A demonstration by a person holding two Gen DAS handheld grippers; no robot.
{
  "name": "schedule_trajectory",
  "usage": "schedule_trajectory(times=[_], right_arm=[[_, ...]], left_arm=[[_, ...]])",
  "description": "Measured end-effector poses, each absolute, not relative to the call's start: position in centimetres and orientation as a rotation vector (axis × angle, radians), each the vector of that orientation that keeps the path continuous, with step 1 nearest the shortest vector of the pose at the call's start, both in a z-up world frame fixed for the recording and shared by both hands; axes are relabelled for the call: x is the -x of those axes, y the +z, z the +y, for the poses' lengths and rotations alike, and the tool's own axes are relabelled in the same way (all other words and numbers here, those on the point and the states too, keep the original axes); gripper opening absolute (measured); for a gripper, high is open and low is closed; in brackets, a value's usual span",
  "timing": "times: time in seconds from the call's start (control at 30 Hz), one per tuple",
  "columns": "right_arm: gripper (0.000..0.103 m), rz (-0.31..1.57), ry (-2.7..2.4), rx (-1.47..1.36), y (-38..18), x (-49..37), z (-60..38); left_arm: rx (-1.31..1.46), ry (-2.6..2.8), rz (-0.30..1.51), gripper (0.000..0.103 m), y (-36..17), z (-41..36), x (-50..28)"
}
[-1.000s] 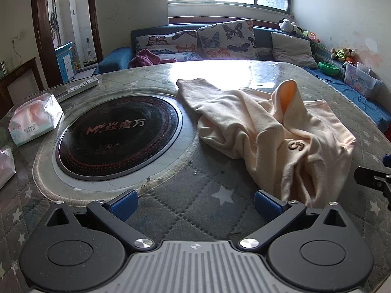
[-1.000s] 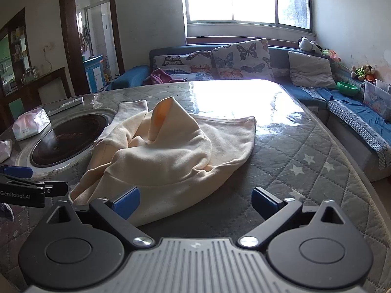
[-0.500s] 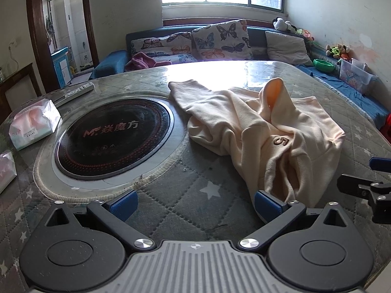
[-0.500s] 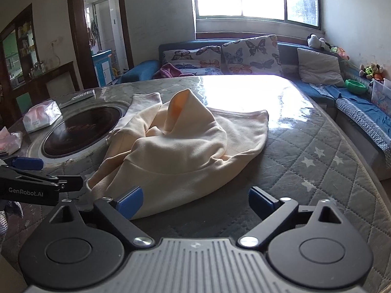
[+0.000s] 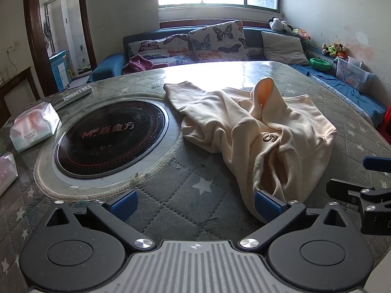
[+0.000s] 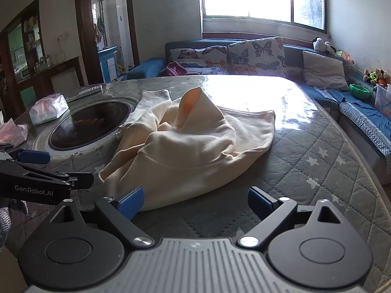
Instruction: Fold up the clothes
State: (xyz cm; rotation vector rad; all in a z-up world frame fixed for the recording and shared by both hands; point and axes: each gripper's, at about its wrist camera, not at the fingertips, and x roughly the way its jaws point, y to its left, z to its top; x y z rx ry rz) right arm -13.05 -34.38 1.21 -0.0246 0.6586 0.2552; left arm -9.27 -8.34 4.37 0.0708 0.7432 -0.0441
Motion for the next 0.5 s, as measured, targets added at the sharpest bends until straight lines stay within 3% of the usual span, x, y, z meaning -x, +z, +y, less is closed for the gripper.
schedule_trajectory(times=[0.5], right_arm=[[0.090,0.669,0.268,0.055,1.16,13.71,-33.47]], left_arm=[[-0.073,-0.042,0.757,0.103,4.38,-8.81,9.72]])
